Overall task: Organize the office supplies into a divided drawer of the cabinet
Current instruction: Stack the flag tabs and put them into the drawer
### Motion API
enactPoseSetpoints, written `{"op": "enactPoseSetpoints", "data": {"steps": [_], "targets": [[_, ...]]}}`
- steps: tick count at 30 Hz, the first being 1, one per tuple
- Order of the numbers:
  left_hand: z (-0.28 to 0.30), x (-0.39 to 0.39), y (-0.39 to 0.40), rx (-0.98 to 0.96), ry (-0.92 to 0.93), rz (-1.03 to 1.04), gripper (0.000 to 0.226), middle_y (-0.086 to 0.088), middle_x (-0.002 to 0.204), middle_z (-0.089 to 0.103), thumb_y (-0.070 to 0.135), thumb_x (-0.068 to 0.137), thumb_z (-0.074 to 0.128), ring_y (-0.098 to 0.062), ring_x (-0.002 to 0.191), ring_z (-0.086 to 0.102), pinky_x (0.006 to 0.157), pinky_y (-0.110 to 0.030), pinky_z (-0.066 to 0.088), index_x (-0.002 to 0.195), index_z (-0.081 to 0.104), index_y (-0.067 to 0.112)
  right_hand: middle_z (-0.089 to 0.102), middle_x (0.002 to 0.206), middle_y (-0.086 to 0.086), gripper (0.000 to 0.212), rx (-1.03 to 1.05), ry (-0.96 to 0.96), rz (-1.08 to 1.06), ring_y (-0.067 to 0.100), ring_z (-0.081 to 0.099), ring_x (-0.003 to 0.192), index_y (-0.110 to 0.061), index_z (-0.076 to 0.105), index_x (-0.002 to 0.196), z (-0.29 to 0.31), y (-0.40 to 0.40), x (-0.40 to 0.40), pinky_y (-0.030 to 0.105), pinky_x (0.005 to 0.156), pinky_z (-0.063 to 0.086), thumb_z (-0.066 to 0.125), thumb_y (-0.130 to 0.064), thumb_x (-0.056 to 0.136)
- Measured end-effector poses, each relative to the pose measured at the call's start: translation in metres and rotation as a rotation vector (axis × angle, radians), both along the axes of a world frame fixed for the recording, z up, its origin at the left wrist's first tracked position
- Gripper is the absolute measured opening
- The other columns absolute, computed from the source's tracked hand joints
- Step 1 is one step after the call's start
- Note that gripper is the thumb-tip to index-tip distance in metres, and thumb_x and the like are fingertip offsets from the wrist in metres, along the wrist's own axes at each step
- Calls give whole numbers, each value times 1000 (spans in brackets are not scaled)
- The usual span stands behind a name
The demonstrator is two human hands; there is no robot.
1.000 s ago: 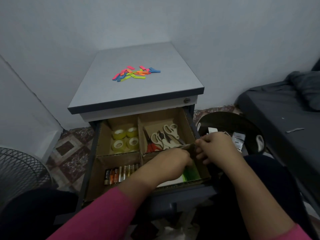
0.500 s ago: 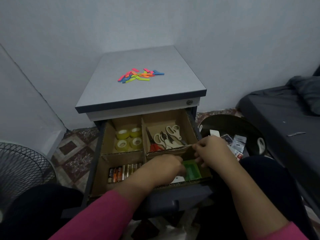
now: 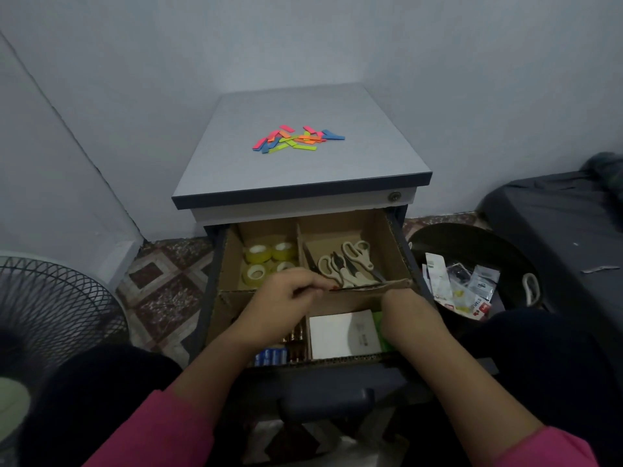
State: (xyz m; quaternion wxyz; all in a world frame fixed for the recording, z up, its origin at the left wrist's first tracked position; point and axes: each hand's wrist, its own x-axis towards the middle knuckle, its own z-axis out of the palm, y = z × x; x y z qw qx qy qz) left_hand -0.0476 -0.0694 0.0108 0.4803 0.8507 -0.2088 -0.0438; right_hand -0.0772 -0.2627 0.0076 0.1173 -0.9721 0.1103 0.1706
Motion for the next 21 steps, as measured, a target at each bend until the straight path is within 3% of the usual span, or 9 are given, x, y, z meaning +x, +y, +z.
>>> {"op": "enactPoseSetpoints", "data": {"steps": [5,10,14,16,19,21], "targets": [[1,6,1,-308,232,171,25,-3,90,73,-3,90,57,-13,85,68,73,-17,53,92,72,16,63,105,7,16,-39,22,1,24,62,101,-8,63,100,-3,2,1,31,79,49,50,-10,92],[0,10,2,-365,291,177,25,-4,86,73,-3,90,56,-11,78,66,71,-22,53,90,72,17,62,102,6,12,-79,74,0,23,62,99,-8,62,98,1,4,2,30,77,49,52,-11,91],[2,8,3,-331,276,152,24,-2,87,73,0,91,57,-10,79,66,70,-19,53,90,71,19,62,90,3,11,-108,-65,-13,22,63,89,-13,62,91,7,3,-3,29,70,49,51,-10,90],[4,9,3,-331,275,148,22,-1,86,73,0,91,57,-9,79,66,69,-20,53,91,71,18,63,84,3,15,9,-84,-48,23,65,86,-15,67,89,11,3,0,31,71,52,55,-7,86],[3,9,4,-321,276,149,22,0,86,73,-1,91,57,-7,77,66,69,-20,53,91,71,16,69,76,7,14,328,46,-147,25,70,80,-11,68,81,9,5,5,37,76,58,57,-4,87],[3,9,4,-313,278,142,23,0,86,73,-2,91,56,-5,77,66,69,-19,53,93,71,15,71,92,9,13,285,58,-101,25,69,85,-7,69,96,3,4,9,38,80,57,58,-11,89]]}}
